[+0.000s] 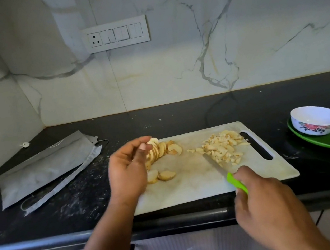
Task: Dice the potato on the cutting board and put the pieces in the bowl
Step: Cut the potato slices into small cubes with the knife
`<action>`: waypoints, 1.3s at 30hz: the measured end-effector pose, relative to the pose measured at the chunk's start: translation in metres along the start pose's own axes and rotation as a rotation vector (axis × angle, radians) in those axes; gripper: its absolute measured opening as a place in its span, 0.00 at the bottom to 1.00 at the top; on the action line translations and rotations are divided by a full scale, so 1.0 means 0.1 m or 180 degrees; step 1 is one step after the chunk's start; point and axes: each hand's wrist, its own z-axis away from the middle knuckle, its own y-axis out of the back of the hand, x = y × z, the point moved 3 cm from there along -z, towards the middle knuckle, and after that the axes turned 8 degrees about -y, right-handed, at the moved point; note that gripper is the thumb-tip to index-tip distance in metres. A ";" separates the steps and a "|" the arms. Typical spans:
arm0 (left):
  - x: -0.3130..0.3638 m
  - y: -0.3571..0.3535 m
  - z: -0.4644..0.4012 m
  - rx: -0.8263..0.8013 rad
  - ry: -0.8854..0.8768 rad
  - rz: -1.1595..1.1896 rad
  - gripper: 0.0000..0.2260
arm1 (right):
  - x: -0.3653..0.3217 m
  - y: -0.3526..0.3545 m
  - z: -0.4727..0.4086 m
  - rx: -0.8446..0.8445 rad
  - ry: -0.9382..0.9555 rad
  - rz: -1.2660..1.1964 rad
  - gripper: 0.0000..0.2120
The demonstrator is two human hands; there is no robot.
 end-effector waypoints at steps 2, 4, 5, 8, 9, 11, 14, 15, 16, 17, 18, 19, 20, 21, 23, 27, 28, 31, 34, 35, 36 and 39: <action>-0.02 0.17 -0.07 -0.0064 0.0101 -0.0516 0.09 | -0.07 -0.07 0.01 -0.0042 0.0137 -0.0030 0.11; -0.06 0.31 -0.12 -0.0247 0.0262 -0.1034 0.07 | -0.17 -0.17 0.04 -0.0123 0.0302 -0.0026 0.11; -0.09 0.36 -0.12 -0.0357 0.0322 -0.1233 0.07 | -0.20 -0.20 0.04 -0.0161 0.0341 -0.0012 0.11; -0.13 0.50 -0.10 -0.0619 0.0444 -0.1712 0.04 | -0.15 -0.21 -0.03 -0.0159 0.0236 0.0002 0.12; -0.14 0.55 -0.09 -0.0701 0.0470 -0.1779 0.03 | -0.10 -0.19 -0.07 -0.0106 0.0164 0.0032 0.12; -0.16 0.62 -0.08 -0.1033 0.0545 -0.1846 0.06 | 0.02 -0.12 -0.15 0.0003 0.0016 0.0098 0.12; -0.17 0.63 -0.06 -0.1906 0.0536 -0.2304 0.19 | 0.07 -0.09 -0.19 0.0000 -0.0039 0.0121 0.11; -0.15 0.63 -0.06 -0.2055 0.0501 -0.2413 0.21 | 0.07 -0.10 -0.19 -0.0017 -0.0020 0.0133 0.11; -0.14 0.64 -0.07 -0.2127 0.0428 -0.2519 0.22 | 0.06 -0.12 -0.18 -0.0035 -0.0010 0.0158 0.11; -0.13 0.64 -0.08 -0.2196 0.0282 -0.2670 0.22 | 0.05 -0.13 -0.17 -0.0049 -0.0008 0.0178 0.11; -0.12 0.64 -0.09 -0.2280 0.0049 -0.2877 0.22 | 0.05 -0.13 -0.16 -0.0060 -0.0022 0.0163 0.11; -0.12 0.64 -0.10 -0.2332 -0.0235 -0.3105 0.21 | 0.05 -0.13 -0.16 -0.0069 -0.0036 0.0126 0.11; -0.13 0.63 -0.10 -0.2341 -0.0529 -0.3279 0.18 | 0.06 -0.13 -0.16 -0.0071 -0.0040 0.0092 0.11; -0.14 0.62 -0.09 -0.2291 -0.0787 -0.3391 0.18 | 0.07 -0.13 -0.16 -0.0066 -0.0035 0.0069 0.11; -0.16 0.60 -0.07 -0.1858 -0.1229 -0.3348 0.24 | 0.09 -0.14 -0.17 -0.0062 -0.0014 0.0043 0.11; -0.01 0.37 -0.02 -0.0820 -0.1626 -0.2334 0.18 | 0.09 -0.16 -0.16 -0.0098 0.0012 -0.0035 0.12; 0.05 0.22 -0.02 -0.0819 -0.1532 -0.2090 0.17 | 0.09 -0.16 -0.16 -0.0115 -0.0001 -0.0054 0.12; 0.11 -0.35 -0.07 -0.1573 -0.0918 -0.2015 0.12 | 0.09 -0.15 -0.17 -0.0198 -0.0032 -0.0118 0.14; -0.03 -0.69 -0.13 -0.2093 -0.0676 -0.2428 0.13 | 0.09 -0.14 -0.17 -0.0322 -0.0047 -0.0203 0.14; -0.06 -0.70 -0.16 -0.2077 -0.0688 -0.2562 0.13 | 0.09 -0.14 -0.17 -0.0347 -0.0054 -0.0227 0.14; -0.08 -0.68 -0.18 -0.2040 -0.0722 -0.2626 0.13 | 0.09 -0.13 -0.17 -0.0341 -0.0049 -0.0243 0.14; -0.11 -0.60 -0.16 -0.2332 -0.0872 -0.2642 0.17 | 0.10 -0.13 -0.18 -0.0228 -0.0013 -0.0225 0.15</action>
